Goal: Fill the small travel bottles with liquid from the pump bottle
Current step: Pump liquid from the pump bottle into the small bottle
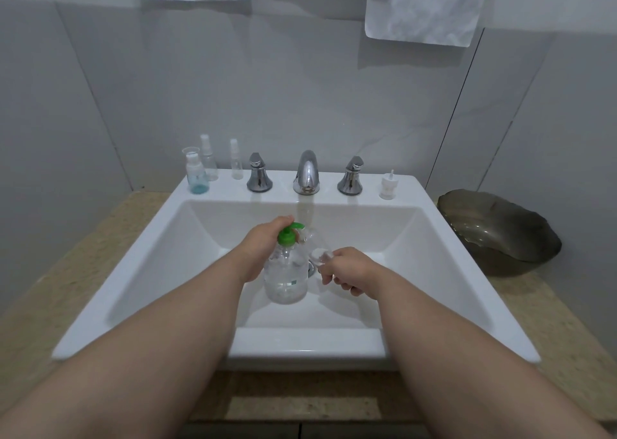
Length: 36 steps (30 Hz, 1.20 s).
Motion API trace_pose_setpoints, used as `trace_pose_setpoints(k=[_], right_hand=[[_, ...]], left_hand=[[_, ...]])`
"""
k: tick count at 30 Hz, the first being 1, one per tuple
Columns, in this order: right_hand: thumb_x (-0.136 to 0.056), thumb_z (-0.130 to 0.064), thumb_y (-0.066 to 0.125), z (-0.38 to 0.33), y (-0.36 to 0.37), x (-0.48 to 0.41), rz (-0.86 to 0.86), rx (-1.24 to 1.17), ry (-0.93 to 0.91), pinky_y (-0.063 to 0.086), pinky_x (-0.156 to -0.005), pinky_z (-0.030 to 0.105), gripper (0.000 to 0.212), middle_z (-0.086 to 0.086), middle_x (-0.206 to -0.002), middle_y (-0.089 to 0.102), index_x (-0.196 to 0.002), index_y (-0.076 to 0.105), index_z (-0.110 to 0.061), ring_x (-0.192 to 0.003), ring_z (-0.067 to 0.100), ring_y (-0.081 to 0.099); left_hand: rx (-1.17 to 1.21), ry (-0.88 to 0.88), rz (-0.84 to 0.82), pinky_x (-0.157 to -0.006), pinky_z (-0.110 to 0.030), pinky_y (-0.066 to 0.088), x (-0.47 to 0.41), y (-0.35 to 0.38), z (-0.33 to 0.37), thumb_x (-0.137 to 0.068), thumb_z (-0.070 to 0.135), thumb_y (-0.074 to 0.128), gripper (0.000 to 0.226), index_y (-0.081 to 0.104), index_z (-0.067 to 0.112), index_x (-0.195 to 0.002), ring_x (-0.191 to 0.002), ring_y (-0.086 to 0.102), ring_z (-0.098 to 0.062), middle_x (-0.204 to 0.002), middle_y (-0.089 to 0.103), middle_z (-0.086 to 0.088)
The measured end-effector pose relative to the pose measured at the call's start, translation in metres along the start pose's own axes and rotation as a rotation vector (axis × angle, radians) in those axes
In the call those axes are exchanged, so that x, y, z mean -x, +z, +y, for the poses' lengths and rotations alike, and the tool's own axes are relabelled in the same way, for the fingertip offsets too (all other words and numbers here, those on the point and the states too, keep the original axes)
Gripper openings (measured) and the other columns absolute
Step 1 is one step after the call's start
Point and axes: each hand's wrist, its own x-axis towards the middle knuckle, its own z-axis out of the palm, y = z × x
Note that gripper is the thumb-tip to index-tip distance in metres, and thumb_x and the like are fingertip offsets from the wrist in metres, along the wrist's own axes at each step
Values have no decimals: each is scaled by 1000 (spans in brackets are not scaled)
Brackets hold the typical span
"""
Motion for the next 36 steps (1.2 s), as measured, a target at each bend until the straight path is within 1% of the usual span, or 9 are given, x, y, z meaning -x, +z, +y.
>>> trace_pose_setpoints(k=[2,5,11,18,21,25,27,31,36], right_hand=[[-80,-15,61,1,0,1,0,3,-1,23,-50,25,5,3,-70,41,-85,58,-13,-55,18,31],[-80,-18,61,1,0,2,2,-5,-7,23,-51,25,4,3,-72,42,-82,61,-14,-57,18,32],[-77,-20,70,-4,1,4,36,-46,-41,25,-53,26,10,4,-81,46,-84,63,-19,-65,21,35],[-78,-16,74,-8,-1,4,133,-57,-165,30,-48,21,13,-7,-65,46,-80,61,-17,-59,12,42],[-80,-15,71,-7,-2,4,153,-60,-167,31,-51,22,9,-6,-70,50,-84,64,-14,-62,12,45],[-71,-22,71,-6,-1,3,194,-101,-169,40,-61,26,25,-2,-90,66,-95,69,-14,-79,15,57],[-66,-25,69,-6,-1,3,217,-119,-177,45,-68,27,32,2,-101,70,-96,69,-16,-89,18,61],[-77,-13,70,-6,-2,2,258,-168,-179,43,-66,26,21,-1,-100,67,-96,67,-20,-83,12,59],[-78,-11,70,-7,-2,5,272,-181,-193,45,-66,25,22,1,-101,68,-94,66,-26,-83,12,59]], left_hand=[[7,-9,8,-109,-48,50,0,-1,-1,-74,58,74,42,81,18,-83,-104,70,-35,-113,77,-16],[-19,1,18,-111,-50,47,4,0,-3,-72,67,70,52,82,18,-87,-105,70,-32,-108,79,-12],[-43,46,78,-87,-37,45,8,7,0,-98,61,52,62,75,22,-55,-83,61,-24,-80,73,-4],[-87,92,199,-76,-36,43,0,1,3,-75,71,49,61,70,18,-55,-75,56,-24,-81,70,-7],[-117,98,160,-77,-36,41,0,0,2,-85,69,48,63,69,20,-52,-78,54,-22,-88,71,-6],[-114,81,124,-72,-34,43,5,5,5,-102,56,43,60,73,17,-67,-71,54,-17,-78,74,2],[-101,73,97,-76,-34,43,6,5,6,-102,56,43,54,73,19,-76,-73,55,-16,-80,76,2],[-87,62,61,-87,-37,42,7,1,5,-101,59,43,45,71,25,-92,-80,57,-18,-85,78,2],[-104,53,8,-97,-40,42,8,-5,3,-94,73,42,67,77,17,-81,-89,57,-21,-90,76,-1]])
